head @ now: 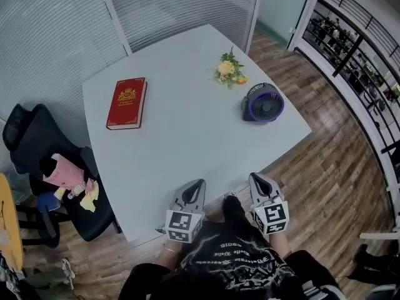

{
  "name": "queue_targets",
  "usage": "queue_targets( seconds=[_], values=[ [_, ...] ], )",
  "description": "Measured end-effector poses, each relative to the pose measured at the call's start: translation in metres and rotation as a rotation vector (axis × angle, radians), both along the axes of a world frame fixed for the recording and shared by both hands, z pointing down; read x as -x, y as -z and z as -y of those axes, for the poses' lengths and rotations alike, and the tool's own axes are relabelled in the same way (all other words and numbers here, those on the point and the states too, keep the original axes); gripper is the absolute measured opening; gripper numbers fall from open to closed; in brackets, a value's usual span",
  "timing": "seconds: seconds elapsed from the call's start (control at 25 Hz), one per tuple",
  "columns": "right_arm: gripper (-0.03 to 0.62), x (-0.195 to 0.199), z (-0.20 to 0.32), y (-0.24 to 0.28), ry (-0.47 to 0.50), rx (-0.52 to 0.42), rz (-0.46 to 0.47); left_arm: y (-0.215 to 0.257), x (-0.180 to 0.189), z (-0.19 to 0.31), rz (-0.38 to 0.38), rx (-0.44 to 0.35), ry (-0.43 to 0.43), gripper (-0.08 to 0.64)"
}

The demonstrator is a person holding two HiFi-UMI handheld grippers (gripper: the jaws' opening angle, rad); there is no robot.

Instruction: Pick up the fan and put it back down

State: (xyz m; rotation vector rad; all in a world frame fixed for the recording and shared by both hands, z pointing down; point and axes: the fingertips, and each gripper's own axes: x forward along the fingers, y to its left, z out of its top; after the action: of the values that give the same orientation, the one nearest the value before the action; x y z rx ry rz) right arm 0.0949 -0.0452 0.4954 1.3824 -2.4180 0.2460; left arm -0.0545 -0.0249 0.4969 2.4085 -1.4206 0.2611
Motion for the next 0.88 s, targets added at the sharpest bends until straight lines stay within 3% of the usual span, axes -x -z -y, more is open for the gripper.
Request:
queue_targets(
  seconds=[0.88],
  values=[
    [0.008,-0.01,0.008,0.0,-0.043,-0.011,-0.026,-0.005,-0.006,0.006,0.032,0.011,-0.036,0.02]
  ],
)
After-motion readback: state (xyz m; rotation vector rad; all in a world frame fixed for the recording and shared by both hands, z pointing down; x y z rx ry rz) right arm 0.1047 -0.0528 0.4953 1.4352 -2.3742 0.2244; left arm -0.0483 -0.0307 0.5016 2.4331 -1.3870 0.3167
